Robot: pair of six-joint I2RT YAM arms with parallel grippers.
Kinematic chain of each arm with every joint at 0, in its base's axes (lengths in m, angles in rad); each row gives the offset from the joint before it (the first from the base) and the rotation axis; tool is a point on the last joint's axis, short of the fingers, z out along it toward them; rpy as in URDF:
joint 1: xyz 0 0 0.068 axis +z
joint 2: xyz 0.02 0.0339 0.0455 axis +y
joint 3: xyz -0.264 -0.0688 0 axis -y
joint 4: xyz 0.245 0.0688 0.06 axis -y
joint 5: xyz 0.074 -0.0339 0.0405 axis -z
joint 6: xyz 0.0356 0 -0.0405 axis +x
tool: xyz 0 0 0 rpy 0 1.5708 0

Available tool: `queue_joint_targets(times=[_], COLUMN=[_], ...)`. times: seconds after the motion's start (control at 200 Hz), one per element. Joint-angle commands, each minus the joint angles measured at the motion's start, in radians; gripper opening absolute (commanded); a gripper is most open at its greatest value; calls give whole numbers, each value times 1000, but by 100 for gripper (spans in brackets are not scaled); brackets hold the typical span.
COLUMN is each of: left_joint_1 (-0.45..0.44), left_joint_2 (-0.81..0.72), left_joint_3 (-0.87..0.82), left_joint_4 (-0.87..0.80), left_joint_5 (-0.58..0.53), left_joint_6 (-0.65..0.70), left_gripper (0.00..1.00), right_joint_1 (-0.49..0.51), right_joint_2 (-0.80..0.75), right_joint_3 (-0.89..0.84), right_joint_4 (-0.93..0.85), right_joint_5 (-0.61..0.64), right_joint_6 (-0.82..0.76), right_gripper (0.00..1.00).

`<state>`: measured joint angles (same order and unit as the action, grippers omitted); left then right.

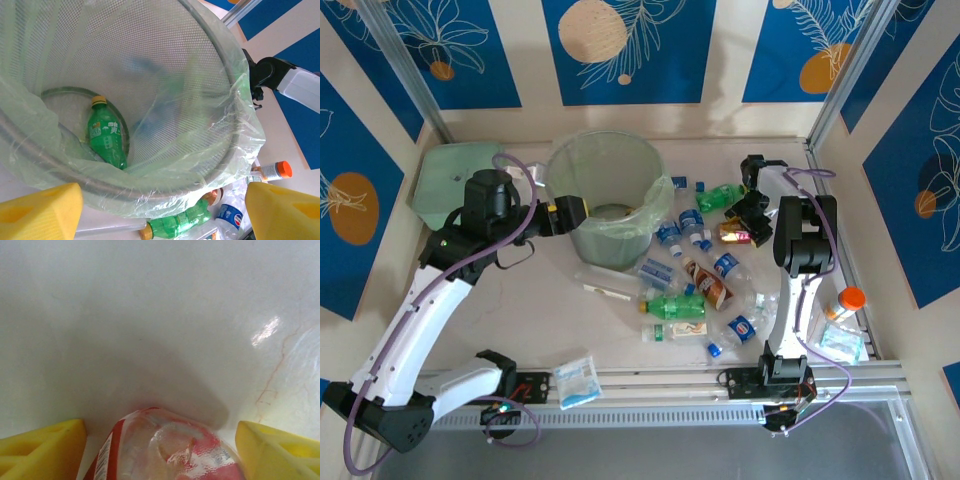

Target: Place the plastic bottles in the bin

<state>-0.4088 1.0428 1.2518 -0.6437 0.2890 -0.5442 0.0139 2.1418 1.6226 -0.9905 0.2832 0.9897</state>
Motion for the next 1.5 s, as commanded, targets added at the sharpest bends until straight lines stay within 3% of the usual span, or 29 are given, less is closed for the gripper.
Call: queue_joint_targets(times=[0.0, 0.73, 1.065, 1.25, 1.496], left_joint_1=[1, 1, 0, 1, -3], left_joint_2=[-8, 4, 21, 74, 171], left_joint_3=[2, 13, 76, 103, 115], left_joint_4=[4, 15, 19, 82, 293], left_joint_5=[22, 17, 22, 88, 229], left_joint_6=[-3, -3, 39, -8, -161], left_gripper=[85, 85, 93, 93, 92], right_joint_1=[0, -14, -44, -55, 6], right_joint_2=[-30, -193, -426, -578, -665], right_joint_3=[-18, 30, 37, 55, 249], right_joint_4=[-36, -53, -74, -78, -84], right_joint_5=[-6, 14, -45, -122, -258], right_joint_6=[25, -44, -107, -128, -139], right_gripper=[76, 63, 61, 61, 60])
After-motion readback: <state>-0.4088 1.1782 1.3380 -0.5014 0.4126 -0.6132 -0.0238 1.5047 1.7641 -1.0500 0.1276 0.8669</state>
